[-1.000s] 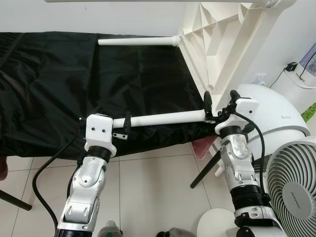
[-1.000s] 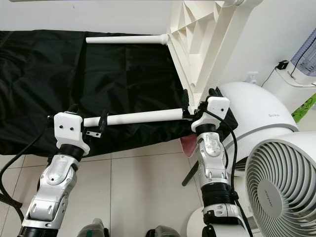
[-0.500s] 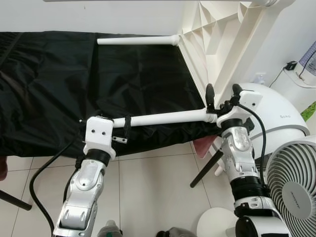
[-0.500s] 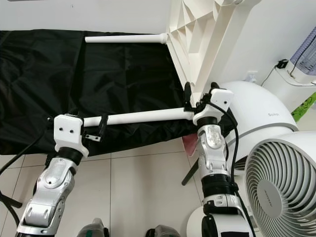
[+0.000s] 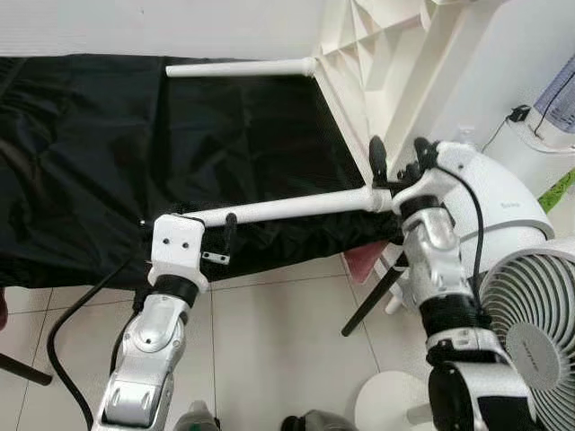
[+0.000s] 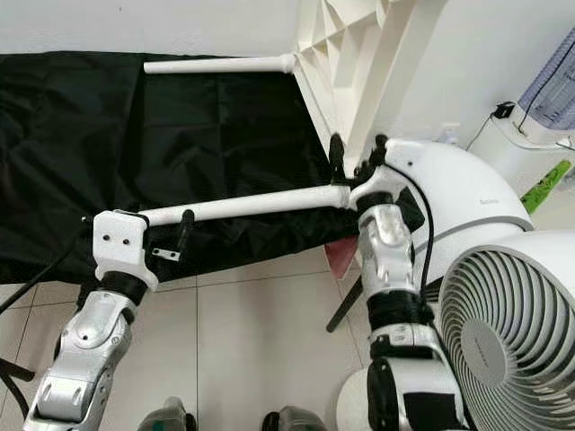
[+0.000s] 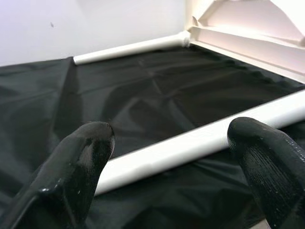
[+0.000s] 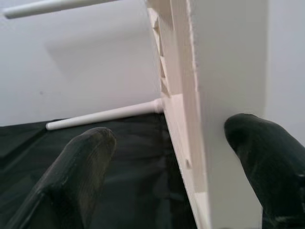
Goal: Building children table
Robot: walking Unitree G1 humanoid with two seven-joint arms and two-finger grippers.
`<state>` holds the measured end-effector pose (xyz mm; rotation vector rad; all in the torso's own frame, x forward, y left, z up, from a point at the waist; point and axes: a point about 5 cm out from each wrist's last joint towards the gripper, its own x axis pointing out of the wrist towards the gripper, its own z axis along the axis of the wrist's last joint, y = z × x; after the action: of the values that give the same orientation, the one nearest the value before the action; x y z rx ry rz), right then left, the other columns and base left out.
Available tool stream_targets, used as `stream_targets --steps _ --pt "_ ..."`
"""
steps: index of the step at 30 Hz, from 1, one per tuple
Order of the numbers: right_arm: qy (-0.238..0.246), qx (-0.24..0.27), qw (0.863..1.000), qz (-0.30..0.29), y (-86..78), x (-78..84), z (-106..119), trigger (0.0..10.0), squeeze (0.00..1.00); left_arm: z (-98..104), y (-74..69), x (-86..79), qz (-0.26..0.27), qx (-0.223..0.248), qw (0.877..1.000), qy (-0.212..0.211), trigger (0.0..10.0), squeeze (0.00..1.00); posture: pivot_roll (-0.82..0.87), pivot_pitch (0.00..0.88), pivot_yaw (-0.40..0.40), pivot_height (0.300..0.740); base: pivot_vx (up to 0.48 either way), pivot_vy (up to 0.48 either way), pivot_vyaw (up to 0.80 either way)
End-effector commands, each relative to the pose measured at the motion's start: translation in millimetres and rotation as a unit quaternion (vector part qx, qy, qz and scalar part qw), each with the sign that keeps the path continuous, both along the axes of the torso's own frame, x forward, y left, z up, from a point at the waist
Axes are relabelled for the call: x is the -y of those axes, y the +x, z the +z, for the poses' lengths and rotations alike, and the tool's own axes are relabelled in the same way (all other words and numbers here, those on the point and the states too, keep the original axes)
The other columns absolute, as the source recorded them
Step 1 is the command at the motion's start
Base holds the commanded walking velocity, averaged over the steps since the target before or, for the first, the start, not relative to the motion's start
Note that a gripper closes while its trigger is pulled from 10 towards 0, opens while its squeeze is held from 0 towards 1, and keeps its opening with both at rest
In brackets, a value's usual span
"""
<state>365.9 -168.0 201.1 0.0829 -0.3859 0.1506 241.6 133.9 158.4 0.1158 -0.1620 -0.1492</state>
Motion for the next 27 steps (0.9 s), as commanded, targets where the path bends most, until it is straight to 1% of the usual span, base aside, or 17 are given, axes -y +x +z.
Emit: stream_targets --steps 1,2,3,6,10,12,13,16,19,20,23,24,25,27 --pt "-0.003 -0.005 1.000 0.025 4.6 -4.8 3 10.0 0.00 2 -2.1 4.5 -0.024 -0.004 1.000 -0.003 10.0 0.00 0.08 0.096 -0.070 0.740 0.000 0.000 0.00" --pt "-0.003 -0.005 1.000 0.025 4.6 -4.8 3 10.0 0.00 2 -2.1 4.5 -0.024 -0.004 1.000 -0.003 10.0 0.00 0.08 0.096 -0.070 0.740 0.000 0.000 0.00" --pt "-0.012 -0.010 0.999 0.035 9.6 -5.8 4 10.0 0.00 4 -2.1 5.6 -0.025 -0.003 1.000 -0.006 10.0 0.00 0.08 0.098 -0.072 0.740 0.000 0.000 0.00" --pt "-0.018 -0.015 0.999 0.042 12.7 -6.4 5 10.0 0.00 5 -2.2 6.6 -0.026 -0.003 1.000 -0.008 10.0 0.00 0.07 0.099 -0.073 0.740 0.000 0.000 0.00" --pt "-0.018 -0.016 0.999 0.048 12.7 -7.8 5 10.0 0.00 5 -2.3 7.1 -0.027 -0.003 1.000 -0.008 10.0 0.00 0.08 0.098 -0.075 0.740 0.000 0.000 0.00" --pt "-0.017 -0.012 0.998 0.055 7.6 -8.3 2 10.0 0.00 7 -1.7 7.6 -0.029 -0.002 1.000 -0.009 10.0 0.00 0.07 0.099 -0.076 0.740 0.000 0.000 0.00" --pt "-0.017 -0.012 0.998 0.055 7.6 -8.3 2 10.0 0.00 7 -1.7 7.6 -0.029 -0.002 1.000 -0.009 10.0 0.00 0.07 0.099 -0.076 0.740 0.000 0.000 0.00" --pt "-0.014 -0.001 0.999 0.053 0.0 -4.8 0 10.0 0.00 8 0.1 8.0 -0.030 -0.001 0.999 -0.011 10.0 0.00 0.06 0.094 -0.074 0.740 0.000 0.000 0.00" --pt "-0.013 0.002 0.999 0.052 -1.0 -3.7 0 10.0 0.00 8 0.6 8.3 -0.031 -0.001 0.999 -0.012 10.0 0.00 0.06 0.094 -0.074 0.740 0.000 0.000 0.00" --pt "-0.010 0.012 0.999 0.050 -4.9 -2.3 1 10.0 0.00 8 1.5 9.1 -0.034 -0.001 0.999 -0.011 10.0 0.00 0.06 0.089 -0.075 0.740 0.000 0.000 0.00" --pt "-0.010 0.012 0.999 0.050 -4.9 -2.3 1 10.0 0.00 8 1.5 9.1 -0.034 -0.001 0.999 -0.011 10.0 0.00 0.06 0.089 -0.075 0.740 0.000 0.000 0.00" --pt "-0.006 0.026 0.999 0.043 -12.0 -0.1 1 10.0 0.00 10 3.2 8.7 -0.035 0.000 0.999 -0.011 10.0 0.00 0.05 0.082 -0.075 0.740 0.000 0.000 0.00" --pt "-0.006 0.026 0.999 0.043 -12.0 -0.1 1 10.0 0.00 10 3.2 8.7 -0.035 0.000 0.999 -0.011 10.0 0.00 0.05 0.082 -0.075 0.740 0.000 0.000 0.00" --pt "0.001 0.037 0.999 0.022 -29.9 2.1 -7 10.0 0.00 11 9.4 4.9 -0.032 -0.001 0.999 -0.007 10.0 0.00 0.05 0.060 -0.078 0.740 0.000 0.000 0.00"
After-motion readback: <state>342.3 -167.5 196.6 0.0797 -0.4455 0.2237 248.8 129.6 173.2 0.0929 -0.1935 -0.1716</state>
